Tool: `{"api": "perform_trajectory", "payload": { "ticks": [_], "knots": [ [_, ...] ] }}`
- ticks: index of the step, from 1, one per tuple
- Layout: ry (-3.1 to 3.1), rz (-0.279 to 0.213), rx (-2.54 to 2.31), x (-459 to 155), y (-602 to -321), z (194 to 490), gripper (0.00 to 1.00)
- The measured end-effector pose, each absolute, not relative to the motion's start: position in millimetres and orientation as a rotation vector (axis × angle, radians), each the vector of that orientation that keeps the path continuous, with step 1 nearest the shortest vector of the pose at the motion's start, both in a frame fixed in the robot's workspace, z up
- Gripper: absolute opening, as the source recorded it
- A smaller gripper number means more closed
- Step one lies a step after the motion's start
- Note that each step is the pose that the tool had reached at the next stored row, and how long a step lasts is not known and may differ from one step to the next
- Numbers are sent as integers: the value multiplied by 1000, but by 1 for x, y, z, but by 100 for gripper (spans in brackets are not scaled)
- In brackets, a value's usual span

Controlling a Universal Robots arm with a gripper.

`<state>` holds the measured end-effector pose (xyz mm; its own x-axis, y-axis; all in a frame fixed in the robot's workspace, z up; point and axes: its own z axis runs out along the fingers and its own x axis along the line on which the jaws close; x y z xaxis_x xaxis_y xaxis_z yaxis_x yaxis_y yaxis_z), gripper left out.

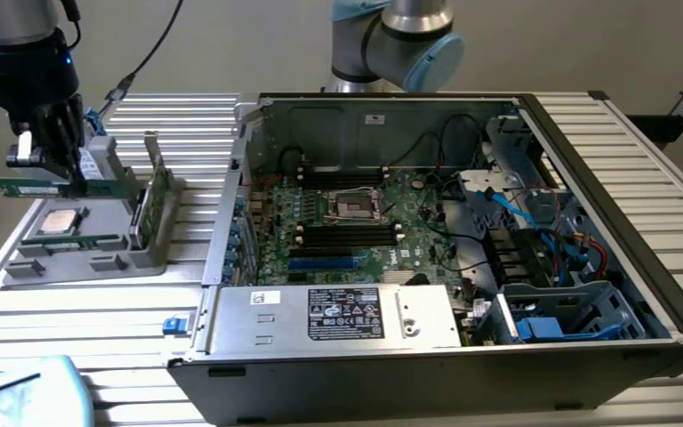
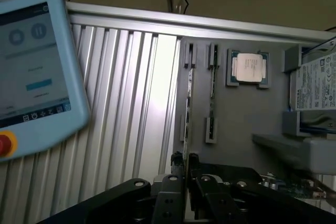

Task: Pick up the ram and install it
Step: 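Pick up the ram and move it above insertion slot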

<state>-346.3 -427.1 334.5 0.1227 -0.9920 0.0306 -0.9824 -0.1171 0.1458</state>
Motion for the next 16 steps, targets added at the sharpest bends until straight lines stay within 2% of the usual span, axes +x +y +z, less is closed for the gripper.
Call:
{"api": "perform_trajectory", "payload": {
  "ticks": [7,16],
  "knots": [
    [-1990,-122,2247,-329,-427,350,14],
    [-2007,-84,2264,-311,-426,355,14]
  ]
}}
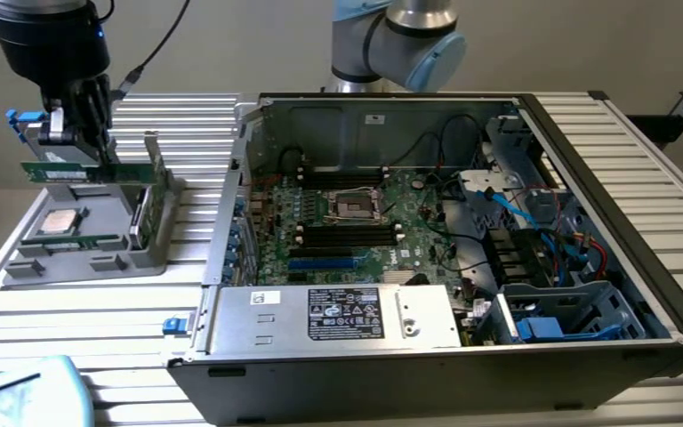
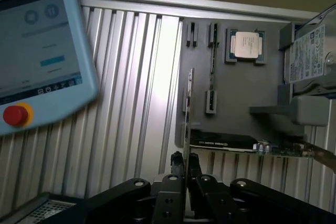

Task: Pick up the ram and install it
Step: 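Pick up the ram and move it above insertion slot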

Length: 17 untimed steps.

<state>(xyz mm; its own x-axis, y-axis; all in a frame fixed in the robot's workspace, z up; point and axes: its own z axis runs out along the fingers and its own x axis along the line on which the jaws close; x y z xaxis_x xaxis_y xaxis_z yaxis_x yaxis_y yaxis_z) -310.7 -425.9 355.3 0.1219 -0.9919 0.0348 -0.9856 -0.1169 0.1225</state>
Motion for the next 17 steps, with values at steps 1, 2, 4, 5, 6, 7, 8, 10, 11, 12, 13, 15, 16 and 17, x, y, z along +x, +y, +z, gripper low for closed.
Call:
{"api": "perform_trajectory", "payload": {
  "ticks": [1,2,4,5,6,7,8,10,11,12,13,15,16,17],
  "knots": [
    [-2009,-79,2266,-309,-426,356,14],
    [-2011,-75,2268,-307,-426,356,14],
    [-2013,-70,2270,-302,-426,357,14],
    [-2014,-68,2271,-299,-426,358,14],
    [-2014,-67,2271,-297,-426,359,14],
    [-2014,-67,2271,-294,-426,360,14],
    [-2015,-66,2272,-292,-426,361,14],
    [-2015,-66,2272,-286,-426,364,14],
    [-2015,-66,2272,-283,-426,365,14],
    [-2015,-66,2272,-280,-426,367,14],
    [-2015,-66,2272,-278,-426,368,14],
    [-2015,-65,2272,-271,-426,370,14],
    [-2015,-65,2272,-268,-426,371,14],
    [-2015,-65,2272,-265,-425,372,14]
  ]
}}
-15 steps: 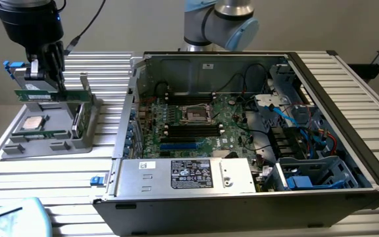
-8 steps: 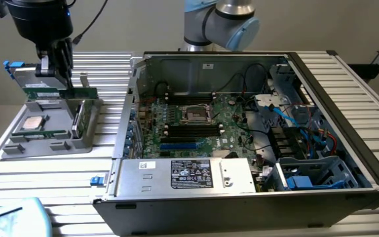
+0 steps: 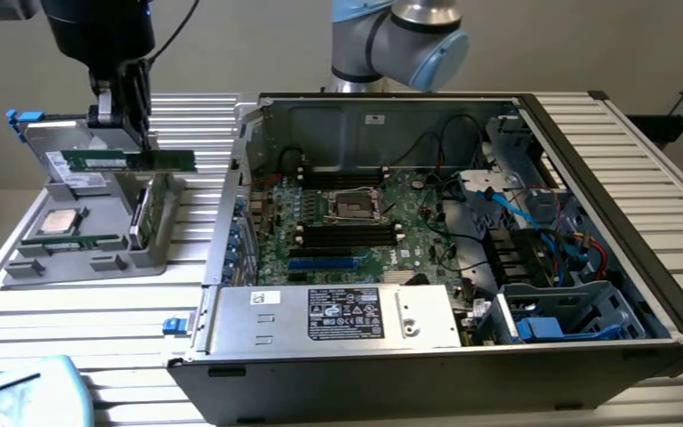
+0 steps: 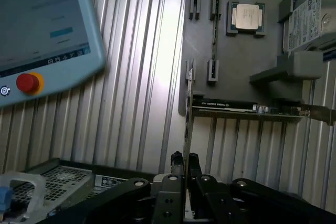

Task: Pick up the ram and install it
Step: 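Pick up the ram and move it above insertion slot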

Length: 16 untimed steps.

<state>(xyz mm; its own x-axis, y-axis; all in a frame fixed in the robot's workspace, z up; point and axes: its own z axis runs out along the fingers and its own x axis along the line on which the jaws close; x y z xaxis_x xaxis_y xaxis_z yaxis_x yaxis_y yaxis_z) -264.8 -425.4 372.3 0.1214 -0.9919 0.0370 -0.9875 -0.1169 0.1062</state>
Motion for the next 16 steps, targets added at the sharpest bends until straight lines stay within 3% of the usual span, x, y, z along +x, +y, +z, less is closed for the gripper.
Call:
{"api": "perform_trajectory", "payload": {
  "ticks": [16],
  "knots": [
    [-2009,-50,2263,-199,-425,378,14]
  ]
}}
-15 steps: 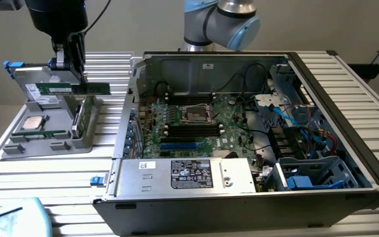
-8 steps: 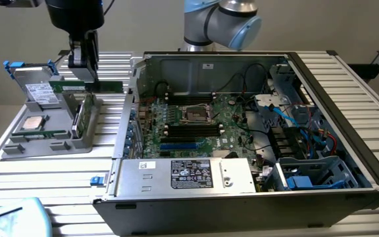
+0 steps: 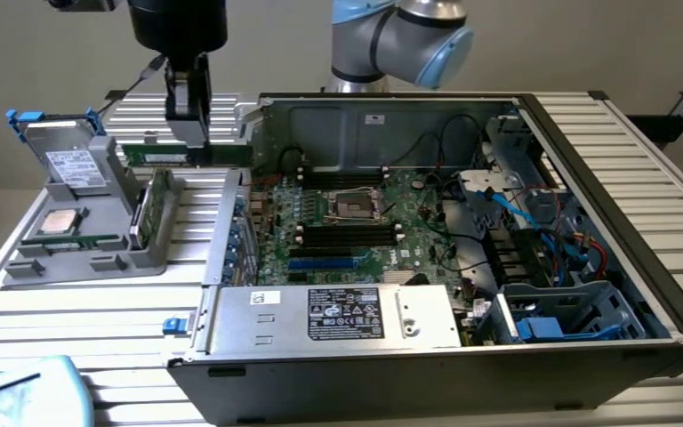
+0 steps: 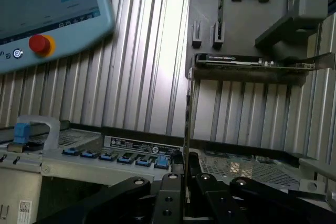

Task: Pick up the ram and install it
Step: 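Pick up the ram and move it above insertion slot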

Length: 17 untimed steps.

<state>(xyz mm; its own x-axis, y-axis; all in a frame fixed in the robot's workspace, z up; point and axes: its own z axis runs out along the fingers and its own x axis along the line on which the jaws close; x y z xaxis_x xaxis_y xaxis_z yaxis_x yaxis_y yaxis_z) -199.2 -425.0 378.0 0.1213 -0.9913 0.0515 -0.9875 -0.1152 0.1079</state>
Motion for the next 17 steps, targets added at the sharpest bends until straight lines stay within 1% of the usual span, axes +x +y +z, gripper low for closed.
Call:
{"api": "perform_trajectory", "payload": {
  "ticks": [11,17],
  "knots": [
    [-2004,-38,2257,-152,-424,379,14],
    [-2009,-14,2260,-132,-419,378,14]
  ]
}}
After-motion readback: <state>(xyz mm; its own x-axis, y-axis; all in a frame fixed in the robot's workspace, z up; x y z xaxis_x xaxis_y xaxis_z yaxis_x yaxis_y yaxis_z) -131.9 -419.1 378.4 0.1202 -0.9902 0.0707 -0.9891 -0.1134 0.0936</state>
